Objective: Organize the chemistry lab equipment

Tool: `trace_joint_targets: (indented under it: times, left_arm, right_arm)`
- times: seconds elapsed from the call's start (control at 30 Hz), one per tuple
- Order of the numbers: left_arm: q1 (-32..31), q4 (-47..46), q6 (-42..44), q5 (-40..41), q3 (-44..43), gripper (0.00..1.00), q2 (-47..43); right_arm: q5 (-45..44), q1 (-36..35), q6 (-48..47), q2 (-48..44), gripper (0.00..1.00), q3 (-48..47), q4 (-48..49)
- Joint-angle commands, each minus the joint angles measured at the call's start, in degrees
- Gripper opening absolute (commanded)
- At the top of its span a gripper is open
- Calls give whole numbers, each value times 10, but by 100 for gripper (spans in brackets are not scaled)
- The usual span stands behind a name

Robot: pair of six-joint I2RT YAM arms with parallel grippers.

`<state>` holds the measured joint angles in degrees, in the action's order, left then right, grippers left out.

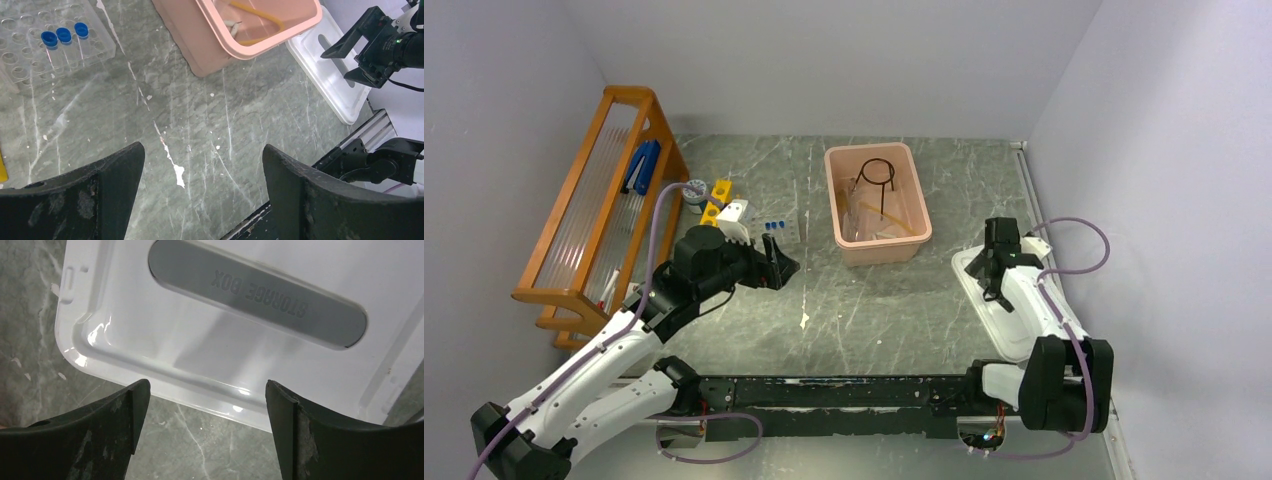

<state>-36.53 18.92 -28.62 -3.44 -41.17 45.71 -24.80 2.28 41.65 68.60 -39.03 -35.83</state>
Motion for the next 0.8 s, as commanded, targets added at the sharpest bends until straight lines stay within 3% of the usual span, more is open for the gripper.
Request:
trace_joint_targets:
  times: [0.0,0.33,0.77]
  left_arm:
    - [1,-27,11,-12,8,91,-4]
    - [1,-17,17,10,9,91,1]
    - [1,-16,18,17,9,91,6]
  right_arm:
    - [33,26,23,-13,89,24,45]
    - [161,58,64,1,89,65,83]
    - [291,57,96,24,77,52,97]
